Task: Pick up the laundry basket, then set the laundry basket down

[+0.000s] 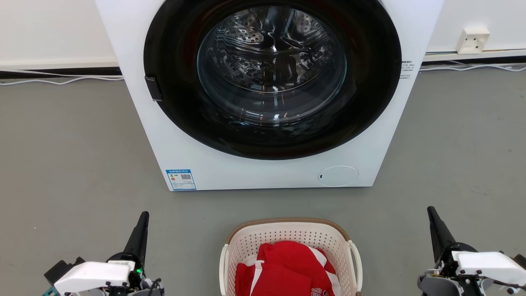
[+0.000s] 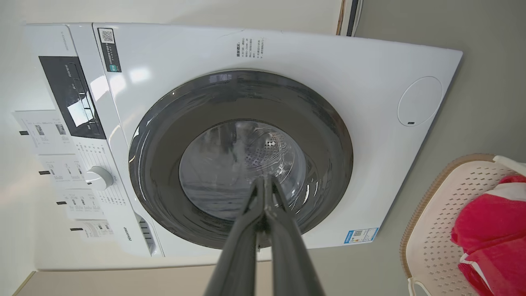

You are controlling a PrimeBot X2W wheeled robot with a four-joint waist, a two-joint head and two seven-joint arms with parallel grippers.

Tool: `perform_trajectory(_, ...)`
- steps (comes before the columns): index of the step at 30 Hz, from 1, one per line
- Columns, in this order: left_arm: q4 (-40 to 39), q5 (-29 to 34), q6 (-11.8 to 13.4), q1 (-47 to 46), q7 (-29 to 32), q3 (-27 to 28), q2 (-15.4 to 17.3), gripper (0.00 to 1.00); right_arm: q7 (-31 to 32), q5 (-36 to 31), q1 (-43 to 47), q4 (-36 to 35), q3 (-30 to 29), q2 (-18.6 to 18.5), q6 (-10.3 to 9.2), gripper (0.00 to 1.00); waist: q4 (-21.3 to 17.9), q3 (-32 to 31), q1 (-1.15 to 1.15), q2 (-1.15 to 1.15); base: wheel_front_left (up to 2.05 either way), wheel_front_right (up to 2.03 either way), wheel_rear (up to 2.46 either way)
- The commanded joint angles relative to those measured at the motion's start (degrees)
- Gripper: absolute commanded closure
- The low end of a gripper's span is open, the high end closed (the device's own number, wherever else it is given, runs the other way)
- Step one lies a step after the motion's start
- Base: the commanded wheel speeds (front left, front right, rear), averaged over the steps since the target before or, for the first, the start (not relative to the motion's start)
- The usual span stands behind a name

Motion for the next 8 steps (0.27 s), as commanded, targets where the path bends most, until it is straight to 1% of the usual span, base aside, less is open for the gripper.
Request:
perform_trajectory(1,-1.12,-2.26,-0.72,-2.97,0.72,2.13,0.55,1.0,0.98,2.5,-3.13,-1.42,0.92,-0.22,0.4,1.0,0.04,-0.03,0.0,0.0,0.0,0.0,0.0)
perform_trajectory(8,-0.92,-5.06,-0.88,-3.17,1.57,2.74,0.54,1.0,1.79,5.61,-3.2,-1.41,0.78,-0.17,0.42,1.0,0.14,-0.11,0.0,0.0,0.0,0.0,0.0)
